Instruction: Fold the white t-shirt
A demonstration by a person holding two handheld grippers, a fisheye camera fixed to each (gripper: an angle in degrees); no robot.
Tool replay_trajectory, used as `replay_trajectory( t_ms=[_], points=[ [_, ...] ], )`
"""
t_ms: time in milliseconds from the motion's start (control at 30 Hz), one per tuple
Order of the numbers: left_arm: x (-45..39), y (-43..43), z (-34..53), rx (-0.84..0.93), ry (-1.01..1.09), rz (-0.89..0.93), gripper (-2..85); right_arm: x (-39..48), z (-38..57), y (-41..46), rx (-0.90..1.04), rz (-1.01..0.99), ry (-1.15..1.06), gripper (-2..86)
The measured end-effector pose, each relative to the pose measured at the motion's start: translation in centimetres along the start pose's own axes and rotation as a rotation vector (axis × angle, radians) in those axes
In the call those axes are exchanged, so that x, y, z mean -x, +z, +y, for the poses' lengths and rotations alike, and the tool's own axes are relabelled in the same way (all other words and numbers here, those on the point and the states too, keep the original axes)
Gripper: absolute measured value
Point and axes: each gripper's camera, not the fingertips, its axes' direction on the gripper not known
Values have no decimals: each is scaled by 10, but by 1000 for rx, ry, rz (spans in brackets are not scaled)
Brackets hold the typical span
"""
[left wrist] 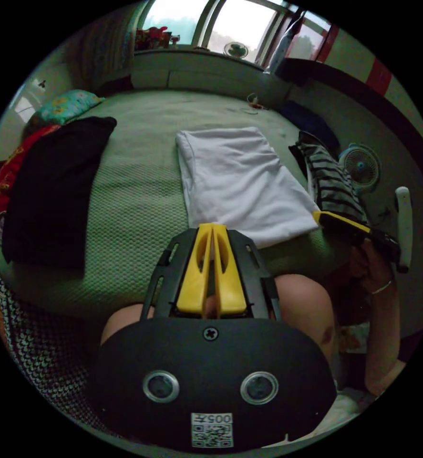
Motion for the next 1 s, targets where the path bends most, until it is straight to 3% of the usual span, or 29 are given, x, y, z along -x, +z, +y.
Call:
replay_trajectory(
  t_ms=[167, 300, 367, 800, 1000],
  points=[
    [10, -6, 13, 24, -39, 52, 28, -11, 2, 1, 18, 10, 60, -11],
    [13, 4, 22, 55, -38, 148, 154, -12, 6, 20, 73, 46, 35, -9],
    [11, 9, 22, 75, -41, 157, 171, -13, 7, 23, 61, 52, 22, -9],
    [7, 21, 8, 167, -64, 86, 84, -18, -13, 35, 62, 57, -12, -10],
    [31, -22, -5, 150, -7, 31, 61, -9, -22, 23, 80, -91, -107, -12]
  ],
)
